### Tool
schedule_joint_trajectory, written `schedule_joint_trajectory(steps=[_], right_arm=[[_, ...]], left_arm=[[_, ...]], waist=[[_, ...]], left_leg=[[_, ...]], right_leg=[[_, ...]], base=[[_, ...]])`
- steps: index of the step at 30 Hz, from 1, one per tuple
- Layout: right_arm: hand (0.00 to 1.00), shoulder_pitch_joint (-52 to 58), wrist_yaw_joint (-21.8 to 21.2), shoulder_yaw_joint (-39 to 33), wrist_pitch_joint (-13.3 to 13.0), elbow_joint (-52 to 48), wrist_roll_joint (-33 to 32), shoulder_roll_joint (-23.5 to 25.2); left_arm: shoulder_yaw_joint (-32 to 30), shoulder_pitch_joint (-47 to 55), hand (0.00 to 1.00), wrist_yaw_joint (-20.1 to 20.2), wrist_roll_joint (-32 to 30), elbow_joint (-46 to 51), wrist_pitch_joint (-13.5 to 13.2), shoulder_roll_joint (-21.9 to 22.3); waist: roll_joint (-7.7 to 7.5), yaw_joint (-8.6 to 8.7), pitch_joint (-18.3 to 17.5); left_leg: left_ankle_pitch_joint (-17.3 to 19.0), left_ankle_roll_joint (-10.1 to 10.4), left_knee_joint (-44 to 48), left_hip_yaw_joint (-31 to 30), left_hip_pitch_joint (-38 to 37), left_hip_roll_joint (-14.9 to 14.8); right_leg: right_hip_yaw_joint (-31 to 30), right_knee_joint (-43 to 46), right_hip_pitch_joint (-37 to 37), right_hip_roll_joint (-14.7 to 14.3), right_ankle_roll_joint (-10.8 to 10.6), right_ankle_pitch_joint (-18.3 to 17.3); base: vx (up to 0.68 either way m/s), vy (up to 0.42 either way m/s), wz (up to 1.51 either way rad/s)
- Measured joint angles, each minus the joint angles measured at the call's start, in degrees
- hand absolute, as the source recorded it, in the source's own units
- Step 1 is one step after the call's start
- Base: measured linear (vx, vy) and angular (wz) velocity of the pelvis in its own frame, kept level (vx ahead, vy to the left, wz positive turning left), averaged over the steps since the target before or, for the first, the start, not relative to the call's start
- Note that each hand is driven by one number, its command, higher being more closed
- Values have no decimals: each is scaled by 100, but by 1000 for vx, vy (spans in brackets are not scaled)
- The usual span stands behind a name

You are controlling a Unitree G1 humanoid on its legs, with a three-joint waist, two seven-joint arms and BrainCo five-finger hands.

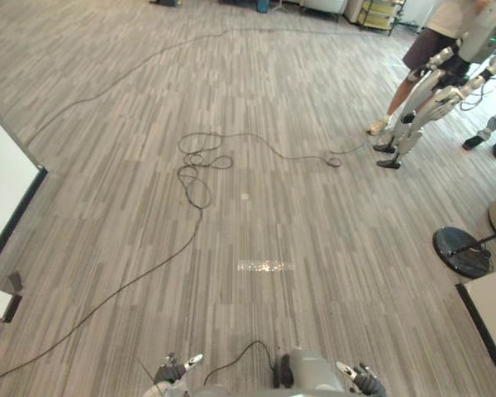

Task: Organize washtable

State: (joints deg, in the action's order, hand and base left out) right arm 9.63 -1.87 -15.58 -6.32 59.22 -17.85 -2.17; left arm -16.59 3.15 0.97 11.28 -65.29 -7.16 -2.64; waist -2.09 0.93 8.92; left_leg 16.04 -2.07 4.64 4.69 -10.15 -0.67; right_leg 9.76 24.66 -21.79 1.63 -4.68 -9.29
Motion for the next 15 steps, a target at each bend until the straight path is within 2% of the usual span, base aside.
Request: schedule_joint_trajectory(steps=[2,4,5,6,7,8,9,10,11,13,14,15], right_arm=[[0,85,53,-34,4,-30,-83,-6],[0,136,68,-19,24,-69,-68,63],[0,237,67,-31,31,-177,-68,81],[0,158,58,-97,21,-334,-47,-100],[0,87,97,-13,11,-516,-29,-112],[0,12,126,1,12,-541,6,-95],[0,-76,161,-12,17,-494,40,-64],[0,-117,183,-19,11,-421,48,-19],[0,-166,193,-49,13,-385,48,74],[0,-269,195,-150,20,-358,47,157],[0,-373,197,-301,16,-260,44,201],[0,-394,183,-392,16,-202,44,225]], left_arm=[[35,78,0,14,-70,-11,31,29],[26,88,0,21,-76,43,46,43],[7,86,0,16,-75,65,49,55],[-115,47,0,16,-68,61,68,245],[-258,60,0,15,-59,110,73,321],[-314,89,0,12,-52,156,66,332],[-380,79,0,8,-8,176,68,348],[-374,81,0,7,38,236,62,338],[-382,85,0,15,63,312,19,330],[-384,99,0,9,146,372,6,338],[-378,118,0,-3,220,397,-27,354],[-367,124,0,-5,277,404,-62,356]], waist=[[102,122,-17],[78,140,-55],[77,139,-71],[388,130,-97],[422,95,-72],[444,60,-57],[420,22,-44],[376,-40,-52],[241,-180,-21],[232,-189,-10],[230,-187,-7],[219,-201,-12]], left_leg=[[129,248,-51,-162,-309,-56],[266,473,722,-326,-318,-11],[339,585,1299,-324,-224,19],[185,799,2463,-310,172,-182],[-555,990,3666,-282,668,-254],[-523,955,4191,-210,881,-338],[-396,754,4874,79,1141,-600],[-319,626,4995,251,1287,-751],[-165,556,4666,418,1510,-832],[6,593,4187,481,1802,-774],[15,619,3376,319,2051,-608],[-31,669,2568,163,2133,-419]], right_leg=[[246,-552,-73,-188,303,353],[638,-933,42,-359,974,1012],[687,-1078,199,-398,1250,1467],[738,-905,370,-561,1410,1212],[587,-944,663,-581,1390,920],[491,-1006,878,-633,1374,829],[368,-1179,1364,-689,1381,690],[254,-1339,1732,-692,1390,655],[102,-1508,2174,-594,1389,655],[-17,-1561,2424,-509,1389,656],[-122,-1605,2632,-401,1337,629],[-212,-1597,2750,-314,1148,542]], base=[[695,94,69],[684,29,64],[925,35,33],[950,40,9],[945,39,-20],[784,-8,-37],[570,-20,-39],[774,-6,-48],[602,18,-40],[496,61,-34],[479,125,-36],[558,187,-48]])
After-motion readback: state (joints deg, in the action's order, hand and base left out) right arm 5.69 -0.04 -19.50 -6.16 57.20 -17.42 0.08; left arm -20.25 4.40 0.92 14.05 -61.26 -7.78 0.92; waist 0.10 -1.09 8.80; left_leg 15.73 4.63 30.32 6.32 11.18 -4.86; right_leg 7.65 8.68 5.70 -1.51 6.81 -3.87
